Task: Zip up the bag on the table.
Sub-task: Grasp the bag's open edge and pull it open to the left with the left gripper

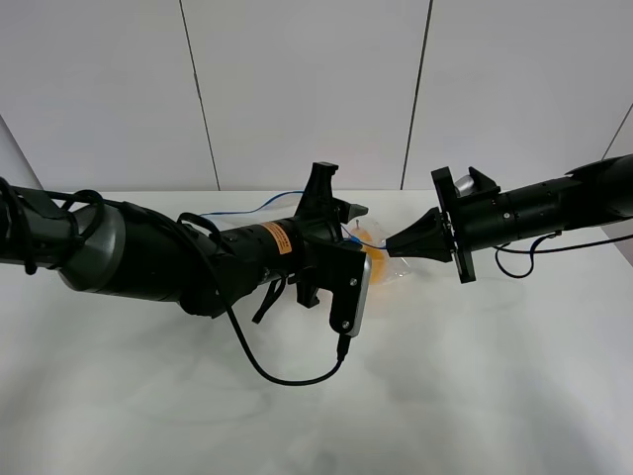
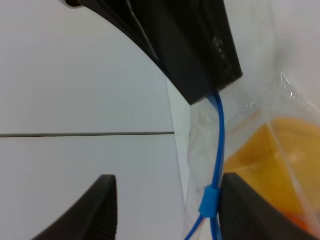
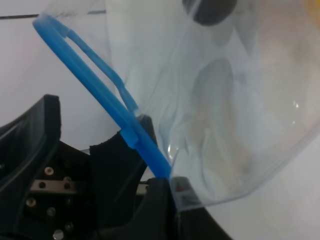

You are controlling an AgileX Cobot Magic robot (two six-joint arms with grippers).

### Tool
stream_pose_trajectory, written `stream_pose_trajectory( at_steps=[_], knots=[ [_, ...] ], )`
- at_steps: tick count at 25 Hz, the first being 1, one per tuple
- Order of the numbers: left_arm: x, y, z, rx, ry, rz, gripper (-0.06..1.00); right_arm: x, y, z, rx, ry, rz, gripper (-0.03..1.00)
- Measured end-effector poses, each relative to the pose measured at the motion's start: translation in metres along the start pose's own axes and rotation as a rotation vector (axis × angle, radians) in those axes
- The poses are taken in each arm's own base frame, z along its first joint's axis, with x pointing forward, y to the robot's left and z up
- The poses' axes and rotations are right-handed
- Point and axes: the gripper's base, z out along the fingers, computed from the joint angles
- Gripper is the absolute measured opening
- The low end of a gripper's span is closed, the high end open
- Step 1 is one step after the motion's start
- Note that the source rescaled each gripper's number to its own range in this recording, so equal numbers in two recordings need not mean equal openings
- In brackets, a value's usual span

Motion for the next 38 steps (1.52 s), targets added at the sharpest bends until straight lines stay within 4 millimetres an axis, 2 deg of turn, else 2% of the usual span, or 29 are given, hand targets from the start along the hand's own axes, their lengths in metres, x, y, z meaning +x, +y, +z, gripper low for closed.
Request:
stream_pose_trajectory(
  at_steps=[6, 8, 13, 16, 22, 26, 33, 38],
  knots=[
    [0.0, -0.001, 0.0, 0.007, 0.0, 0.0, 0.64, 0.0, 0.0, 0.0, 0.0, 0.0, 0.0, 0.0],
    [0.0, -0.002, 0.0, 0.018, 0.001, 0.0, 0.58, 0.0, 0.0, 0.0, 0.0, 0.0, 0.0, 0.0],
    [0.0, -0.004, 0.0, 0.047, 0.004, 0.0, 0.32, 0.0, 0.0, 0.0, 0.0, 0.0, 0.0, 0.0],
    [0.0, -0.005, 0.0, 0.051, 0.005, 0.0, 0.26, 0.0, 0.0, 0.0, 0.0, 0.0, 0.0, 0.0],
    [0.0, -0.005, 0.0, 0.051, 0.005, 0.0, 0.22, 0.0, 0.0, 0.0, 0.0, 0.0, 0.0, 0.0],
    [0.0, -0.005, 0.0, 0.058, 0.006, -0.015, 0.01, 0.0, 0.0, 0.0, -0.002, -0.002, 0.001, 0.0],
    [0.001, -0.005, 0.0, 0.058, 0.008, -0.051, 0.0, 0.0, 0.001, 0.0, -0.003, -0.003, 0.0, 0.0],
    [0.015, -0.003, 0.0, 0.048, 0.039, -0.061, 0.0, -0.008, 0.011, -0.003, -0.007, -0.02, -0.03, 0.0]
  ],
)
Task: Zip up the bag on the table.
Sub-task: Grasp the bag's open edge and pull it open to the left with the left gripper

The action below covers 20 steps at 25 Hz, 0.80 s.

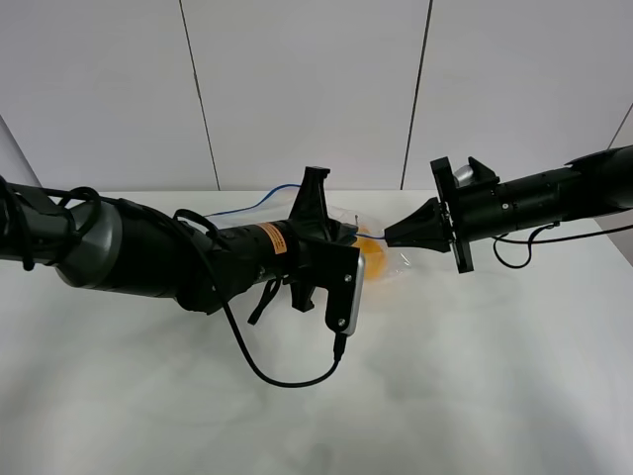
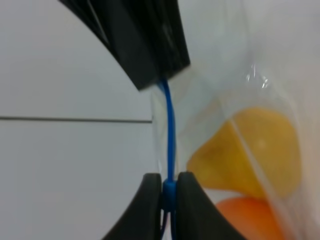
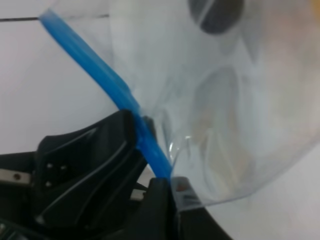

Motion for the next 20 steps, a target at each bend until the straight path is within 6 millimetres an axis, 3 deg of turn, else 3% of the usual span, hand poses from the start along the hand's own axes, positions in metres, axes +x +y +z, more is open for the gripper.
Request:
stream_pose_trajectory(
  at_steps=[7, 20],
  knots=[
    [0.03, 0.007, -0.001, -0.034, 0.066, -0.021, 0.0, -0.003, 0.023, -0.011, 0.021, -0.035, -0.069, 0.0],
    [0.042, 0.018, -0.003, -0.134, 0.09, -0.042, 0.0, -0.026, 0.063, -0.03, 0.102, -0.053, -0.189, 0.0]
  ],
)
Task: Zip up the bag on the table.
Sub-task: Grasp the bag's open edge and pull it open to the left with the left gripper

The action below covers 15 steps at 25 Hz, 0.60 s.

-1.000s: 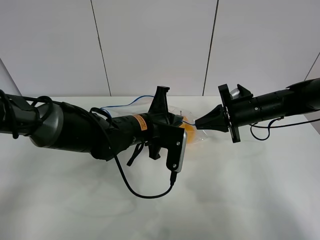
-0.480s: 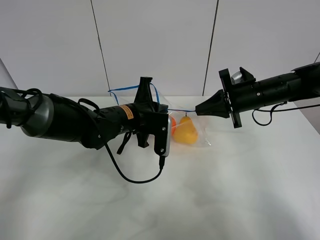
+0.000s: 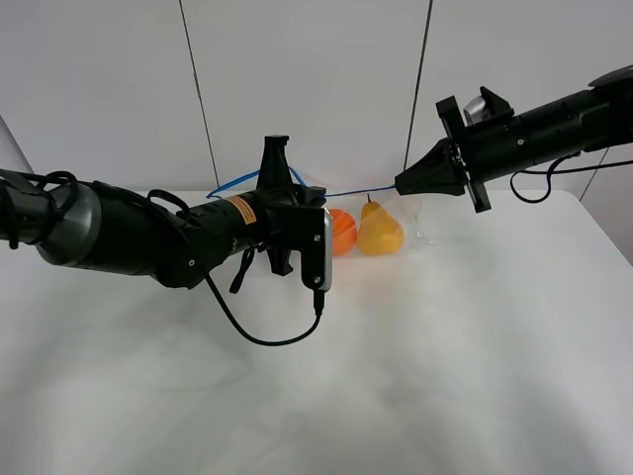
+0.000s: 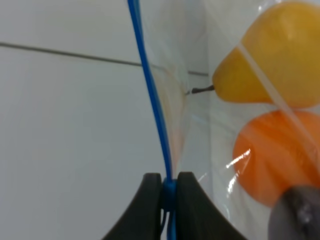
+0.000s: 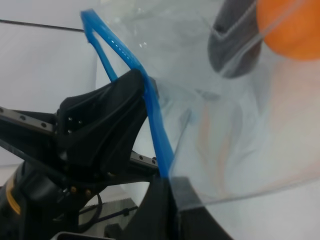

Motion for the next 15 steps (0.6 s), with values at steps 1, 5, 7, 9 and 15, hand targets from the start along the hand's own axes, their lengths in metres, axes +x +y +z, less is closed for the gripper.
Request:
stream_pose_trajectory(
  at_steps=[1, 5, 7, 9, 15],
  knots=[
    [0.0, 0.001, 0.0, -0.005, 0.006, -0.007, 0.0, -0.001, 0.001, -0.002, 0.001, -0.005, -0.004, 0.0],
    [0.007, 0.003, 0.0, -0.019, 0.043, -0.021, 0.0, -0.005, -0.005, -0.013, 0.011, -0.03, 0.017, 0.0],
    [0.016, 0.004, 0.0, -0.023, 0.068, -0.029, 0.0, -0.007, -0.01, -0.02, 0.017, -0.047, 0.029, 0.0],
    [0.027, 0.006, -0.001, -0.027, 0.099, -0.039, 0.0, -0.008, -0.012, -0.027, 0.021, -0.066, 0.034, 0.0],
    [0.047, 0.009, -0.002, -0.032, 0.151, -0.059, 0.0, -0.008, -0.011, -0.043, 0.035, -0.103, 0.027, 0.0]
  ],
)
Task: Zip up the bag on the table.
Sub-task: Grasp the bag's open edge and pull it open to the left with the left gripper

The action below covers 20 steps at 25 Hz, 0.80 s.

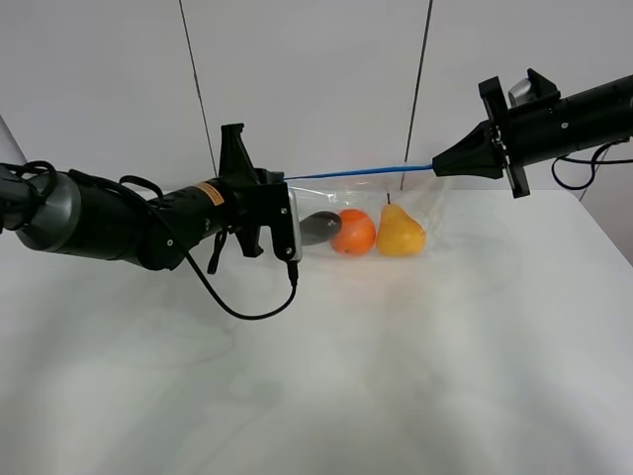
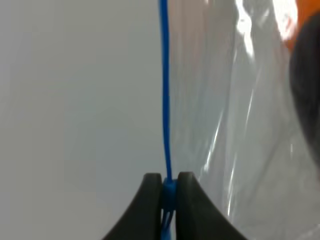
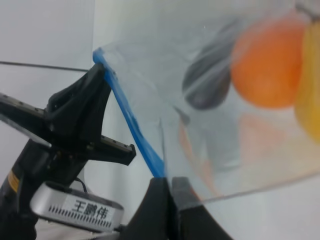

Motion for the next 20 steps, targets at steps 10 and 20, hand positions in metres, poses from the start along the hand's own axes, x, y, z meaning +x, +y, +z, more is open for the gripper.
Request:
stream_pose_trajectory(
  at_steps=[10, 20],
  knots=[
    [0.032, 0.003, 0.0, 0.024, 0.083, -0.023, 0.0, 0.0, 0.001, -0.001, 0.002, -0.001, -0.003, 0.0],
    [0.043, 0.005, 0.0, 0.023, 0.109, -0.03, 0.0, 0.0, 0.0, -0.002, 0.003, -0.003, -0.001, 0.0]
  ],
)
